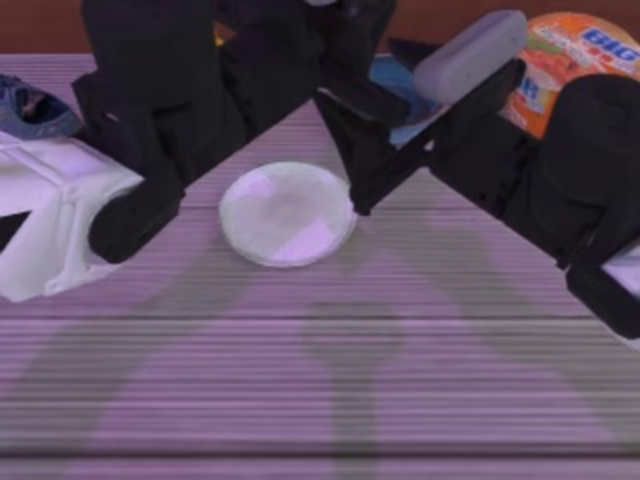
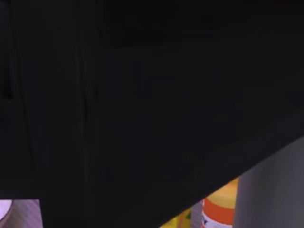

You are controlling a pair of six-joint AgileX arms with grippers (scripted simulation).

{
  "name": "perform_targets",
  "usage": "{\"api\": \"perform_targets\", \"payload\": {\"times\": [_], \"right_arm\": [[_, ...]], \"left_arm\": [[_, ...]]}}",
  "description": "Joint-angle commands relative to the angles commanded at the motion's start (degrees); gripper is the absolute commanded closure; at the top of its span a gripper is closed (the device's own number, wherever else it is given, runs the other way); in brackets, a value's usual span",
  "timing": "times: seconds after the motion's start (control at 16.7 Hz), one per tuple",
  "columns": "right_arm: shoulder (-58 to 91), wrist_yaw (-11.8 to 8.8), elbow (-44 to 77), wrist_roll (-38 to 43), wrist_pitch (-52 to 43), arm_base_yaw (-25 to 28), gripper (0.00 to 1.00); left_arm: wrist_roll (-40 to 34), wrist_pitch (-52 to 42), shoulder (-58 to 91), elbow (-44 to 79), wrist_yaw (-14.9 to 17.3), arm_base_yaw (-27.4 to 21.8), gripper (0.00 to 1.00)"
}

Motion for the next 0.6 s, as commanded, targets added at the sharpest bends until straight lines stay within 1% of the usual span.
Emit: {"api": "perform_targets", "payload": {"times": [0.18,0.3,0.42,0.6], "right_arm": [[0.5,0.2,-0.4,-0.2,0.0,-0.3,0.0],[-0.5,-0.1,-1.4,-0.2,-0.2,-0.4,0.0],[-3.8,-0.6,-4.5,-0.2,-0.6,-1.0,0.0],[-11.6,-1.8,-11.0,-0.1,-1.4,-1.8,0.0]], "left_arm": [[0.3,-0.1,-0.4,0.5,-0.4,0.0,1.0],[0.4,-0.2,-0.8,0.1,0.1,0.6,1.0],[0.5,-0.4,-2.0,-1.0,1.8,2.6,1.0],[0.5,-0.7,-4.6,-3.2,5.2,6.6,1.0]]}}
